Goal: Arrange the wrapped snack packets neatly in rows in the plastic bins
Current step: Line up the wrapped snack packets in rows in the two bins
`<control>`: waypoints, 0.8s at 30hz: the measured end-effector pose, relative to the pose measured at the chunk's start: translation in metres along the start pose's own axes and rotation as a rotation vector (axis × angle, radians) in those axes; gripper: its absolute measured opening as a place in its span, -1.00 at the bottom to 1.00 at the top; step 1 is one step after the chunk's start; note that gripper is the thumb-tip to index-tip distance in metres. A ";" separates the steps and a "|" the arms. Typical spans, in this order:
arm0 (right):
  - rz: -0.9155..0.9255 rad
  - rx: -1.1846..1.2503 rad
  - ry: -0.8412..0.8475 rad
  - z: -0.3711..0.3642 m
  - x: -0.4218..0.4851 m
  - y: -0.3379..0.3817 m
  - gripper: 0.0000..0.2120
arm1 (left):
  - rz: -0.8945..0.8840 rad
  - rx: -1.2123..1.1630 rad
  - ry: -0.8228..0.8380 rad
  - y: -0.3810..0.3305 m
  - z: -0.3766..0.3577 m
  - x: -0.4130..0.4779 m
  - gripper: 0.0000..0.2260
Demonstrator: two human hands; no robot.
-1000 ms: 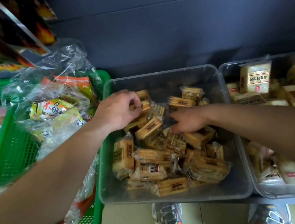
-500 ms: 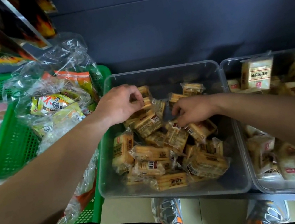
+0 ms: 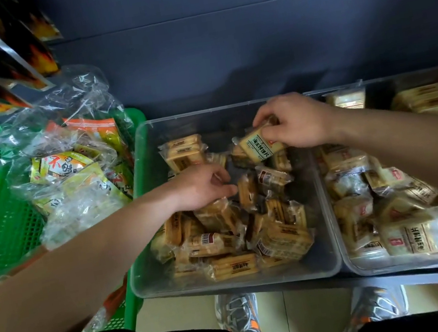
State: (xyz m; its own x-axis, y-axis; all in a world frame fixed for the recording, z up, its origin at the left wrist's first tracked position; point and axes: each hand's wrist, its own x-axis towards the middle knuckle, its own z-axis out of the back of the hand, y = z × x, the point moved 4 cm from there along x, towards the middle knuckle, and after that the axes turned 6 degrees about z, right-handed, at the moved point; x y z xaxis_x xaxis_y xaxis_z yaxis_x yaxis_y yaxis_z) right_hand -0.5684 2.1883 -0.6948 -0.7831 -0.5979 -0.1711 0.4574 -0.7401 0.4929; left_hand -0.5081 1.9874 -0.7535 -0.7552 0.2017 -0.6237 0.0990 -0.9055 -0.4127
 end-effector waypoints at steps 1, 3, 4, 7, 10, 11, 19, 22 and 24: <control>0.008 -0.031 -0.010 0.004 -0.003 -0.001 -0.72 | 0.000 0.009 0.009 -0.003 -0.004 0.001 -0.69; 0.010 -0.088 -0.019 0.009 -0.008 -0.003 -0.72 | 0.006 -0.008 0.016 -0.007 -0.007 0.004 -0.72; 0.005 -0.104 -0.027 0.010 -0.009 -0.005 -0.73 | 0.002 -0.037 0.023 -0.009 -0.008 0.006 -0.75; -0.016 -0.064 -0.077 0.013 -0.013 -0.014 -0.75 | -0.032 -0.098 0.032 -0.014 -0.009 0.011 -0.85; -0.019 0.009 -0.095 0.013 -0.016 -0.023 -0.75 | -0.052 -0.112 -0.005 -0.019 -0.004 0.013 -0.81; -0.012 0.026 -0.104 0.013 -0.017 -0.024 -0.74 | -0.064 -0.141 -0.010 -0.021 -0.001 0.012 -0.78; -0.010 0.092 -0.126 0.011 -0.016 -0.031 -0.74 | 0.032 -0.035 0.091 -0.013 -0.001 0.008 -0.42; 0.001 0.072 -0.113 0.005 -0.017 -0.029 -0.74 | -0.012 -0.108 0.013 -0.021 -0.002 0.013 -0.36; 0.006 0.044 -0.105 0.001 -0.018 -0.028 -0.75 | -0.049 -0.086 -0.011 -0.028 -0.004 0.017 -0.37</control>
State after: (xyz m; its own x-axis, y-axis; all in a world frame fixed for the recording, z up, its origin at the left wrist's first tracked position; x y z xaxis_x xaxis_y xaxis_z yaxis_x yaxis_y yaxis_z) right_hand -0.5677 2.2199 -0.7045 -0.8213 -0.5651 -0.0785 0.4455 -0.7210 0.5308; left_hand -0.5215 2.0179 -0.7554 -0.7675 0.2407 -0.5942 0.1167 -0.8588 -0.4987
